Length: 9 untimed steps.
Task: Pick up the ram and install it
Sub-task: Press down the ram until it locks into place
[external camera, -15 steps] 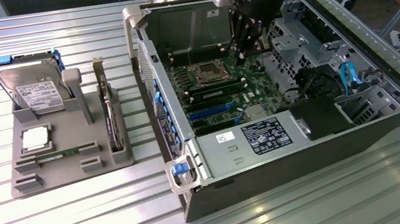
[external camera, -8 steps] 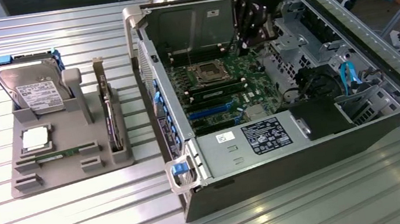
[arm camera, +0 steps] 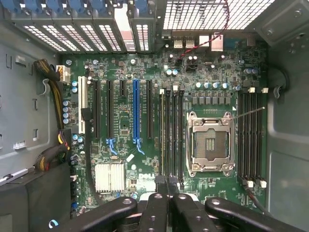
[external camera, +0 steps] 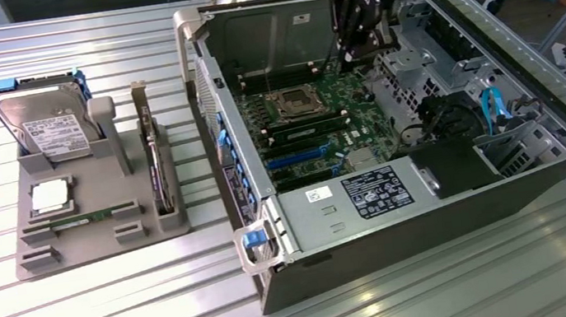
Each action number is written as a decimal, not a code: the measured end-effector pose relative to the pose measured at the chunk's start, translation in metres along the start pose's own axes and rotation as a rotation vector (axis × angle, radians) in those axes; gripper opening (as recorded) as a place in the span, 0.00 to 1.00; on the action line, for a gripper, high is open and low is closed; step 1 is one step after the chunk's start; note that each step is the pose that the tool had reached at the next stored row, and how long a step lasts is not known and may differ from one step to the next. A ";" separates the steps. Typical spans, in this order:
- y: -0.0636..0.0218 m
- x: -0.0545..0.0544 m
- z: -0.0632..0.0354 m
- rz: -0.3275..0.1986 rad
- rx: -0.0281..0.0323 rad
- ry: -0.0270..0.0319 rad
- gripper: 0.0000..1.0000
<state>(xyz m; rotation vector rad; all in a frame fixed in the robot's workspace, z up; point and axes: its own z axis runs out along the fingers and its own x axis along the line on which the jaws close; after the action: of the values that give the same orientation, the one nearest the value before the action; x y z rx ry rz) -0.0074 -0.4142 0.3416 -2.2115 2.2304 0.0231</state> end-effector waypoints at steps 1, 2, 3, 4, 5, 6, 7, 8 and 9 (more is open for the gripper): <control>0.0000 0.000 0.0000 0.000 0.0000 0.0000 0.10; 0.0000 0.000 -0.0001 0.000 0.0000 0.0001 0.10; 0.0000 0.000 -0.0001 0.000 0.0000 0.0001 0.10; 0.0000 0.000 -0.0001 0.000 0.0000 0.0001 0.10; 0.0000 0.000 -0.0001 0.000 0.0000 0.0001 0.10; 0.0000 0.000 0.0000 0.000 0.0000 0.0001 0.10; 0.0000 0.000 -0.0001 0.000 -0.0001 0.0002 0.10; 0.0000 0.000 -0.0001 0.000 0.0000 0.0001 0.10; 0.0000 0.000 -0.0001 0.000 0.0000 0.0001 0.10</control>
<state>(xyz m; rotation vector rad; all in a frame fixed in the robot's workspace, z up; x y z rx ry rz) -0.0074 -0.4142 0.3417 -2.2116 2.2304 0.0230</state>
